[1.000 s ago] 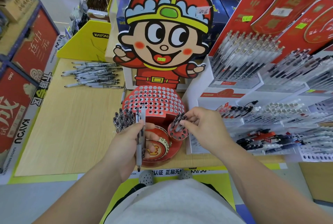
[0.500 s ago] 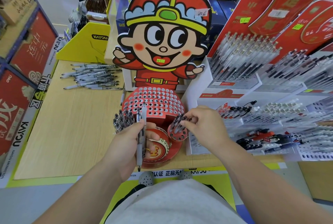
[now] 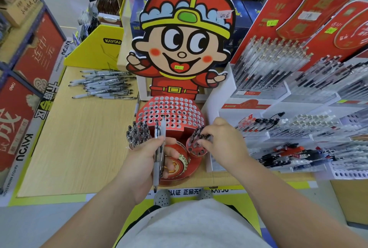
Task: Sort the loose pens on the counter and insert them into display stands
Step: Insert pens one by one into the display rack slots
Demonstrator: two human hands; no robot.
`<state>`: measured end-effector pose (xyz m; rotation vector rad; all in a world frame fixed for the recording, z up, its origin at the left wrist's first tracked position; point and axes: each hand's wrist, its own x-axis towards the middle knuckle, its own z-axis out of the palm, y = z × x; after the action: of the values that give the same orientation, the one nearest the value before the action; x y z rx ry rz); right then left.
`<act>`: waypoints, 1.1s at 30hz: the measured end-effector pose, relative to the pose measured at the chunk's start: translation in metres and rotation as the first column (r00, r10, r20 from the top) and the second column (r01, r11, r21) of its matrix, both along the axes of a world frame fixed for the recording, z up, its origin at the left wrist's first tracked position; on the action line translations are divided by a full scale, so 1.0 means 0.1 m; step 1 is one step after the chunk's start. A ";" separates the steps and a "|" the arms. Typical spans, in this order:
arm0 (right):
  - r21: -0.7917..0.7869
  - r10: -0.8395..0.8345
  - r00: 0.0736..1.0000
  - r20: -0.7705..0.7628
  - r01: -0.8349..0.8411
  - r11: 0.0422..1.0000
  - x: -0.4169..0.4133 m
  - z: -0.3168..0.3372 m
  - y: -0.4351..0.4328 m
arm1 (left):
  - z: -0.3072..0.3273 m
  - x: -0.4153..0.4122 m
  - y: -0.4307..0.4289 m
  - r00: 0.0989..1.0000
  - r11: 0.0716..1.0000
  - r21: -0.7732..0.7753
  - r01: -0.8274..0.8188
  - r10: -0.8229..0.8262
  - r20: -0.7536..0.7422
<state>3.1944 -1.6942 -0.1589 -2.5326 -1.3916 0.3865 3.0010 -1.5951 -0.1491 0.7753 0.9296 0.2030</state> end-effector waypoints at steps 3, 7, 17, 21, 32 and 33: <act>-0.030 0.005 1.000 -0.008 -0.005 1.000 0.01 0.03 -0.01 | 0.03 -0.01 -0.02 0.996 0.997 0.031 0.074 -0.075 0.040; 0.181 -0.114 0.949 -0.295 0.172 0.968 -0.03 0.20 -0.03 | 0.07 0.00 -0.04 0.974 0.975 0.095 0.200 -0.209 0.091; 0.175 -0.004 0.480 -0.877 0.327 0.929 -0.05 0.53 -0.14 | 0.15 0.19 -0.10 0.909 0.922 0.068 0.381 -0.387 0.155; 0.188 -0.078 0.428 -0.900 0.545 0.817 0.03 0.60 -0.20 | 0.14 0.23 -0.06 0.921 0.927 0.082 0.366 -0.373 0.115; 0.129 -0.079 0.864 -0.497 0.164 0.978 0.27 0.65 -0.40 | 0.16 0.28 0.04 0.984 0.951 0.254 0.176 -0.164 -0.070; 0.125 -0.021 0.910 -0.415 0.080 0.989 0.25 0.65 -0.37 | 0.19 0.29 0.03 0.982 0.941 0.283 0.188 -0.170 -0.086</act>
<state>3.2190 -1.7311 -0.0941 -2.2004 -1.1443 0.7381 3.0301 -1.5921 -0.1305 1.1386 0.8905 0.1583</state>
